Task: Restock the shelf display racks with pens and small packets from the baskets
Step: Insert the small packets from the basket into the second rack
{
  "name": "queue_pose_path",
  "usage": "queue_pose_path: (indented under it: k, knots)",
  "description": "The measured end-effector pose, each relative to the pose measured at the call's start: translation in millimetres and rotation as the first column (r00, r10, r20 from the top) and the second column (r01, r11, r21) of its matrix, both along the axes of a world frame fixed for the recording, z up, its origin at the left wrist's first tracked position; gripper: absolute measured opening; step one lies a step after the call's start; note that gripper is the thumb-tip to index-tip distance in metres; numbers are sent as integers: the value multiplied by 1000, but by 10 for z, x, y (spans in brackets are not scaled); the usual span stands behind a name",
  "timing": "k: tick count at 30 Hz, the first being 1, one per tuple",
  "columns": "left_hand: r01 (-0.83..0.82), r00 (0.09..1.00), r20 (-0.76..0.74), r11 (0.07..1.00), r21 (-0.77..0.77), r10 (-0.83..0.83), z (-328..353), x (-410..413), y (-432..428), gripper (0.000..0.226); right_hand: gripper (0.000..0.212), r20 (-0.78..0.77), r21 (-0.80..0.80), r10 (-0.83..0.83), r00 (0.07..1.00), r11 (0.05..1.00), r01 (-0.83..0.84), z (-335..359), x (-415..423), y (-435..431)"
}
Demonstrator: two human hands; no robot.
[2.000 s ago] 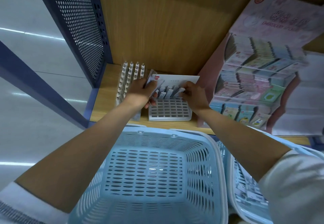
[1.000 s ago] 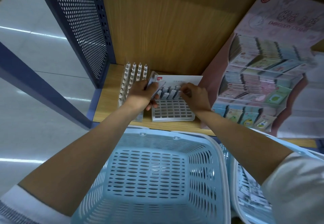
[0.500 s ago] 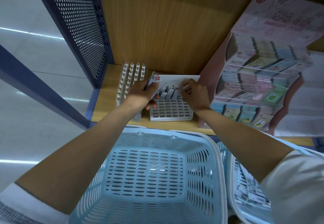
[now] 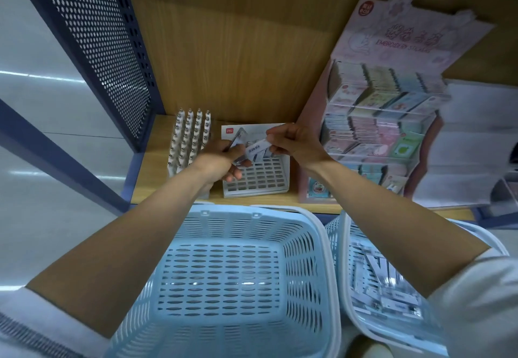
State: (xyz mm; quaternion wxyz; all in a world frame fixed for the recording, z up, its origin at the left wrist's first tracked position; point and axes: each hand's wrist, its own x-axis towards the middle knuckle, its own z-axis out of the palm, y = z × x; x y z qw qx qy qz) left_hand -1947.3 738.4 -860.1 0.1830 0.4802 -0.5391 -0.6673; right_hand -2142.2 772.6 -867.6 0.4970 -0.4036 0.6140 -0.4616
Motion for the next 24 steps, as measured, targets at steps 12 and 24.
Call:
queue_pose_path:
  k: [12,24]
  knots:
    - [26,999,20,1000,-7,-26,31,-140,31,18,23,-22,54,50,999,997,-49,124,-122,101]
    - [-46,995,82,998,-36,49,63,-127,-38,26,6,-295,-91,-47,954,996,21,177,-343,74]
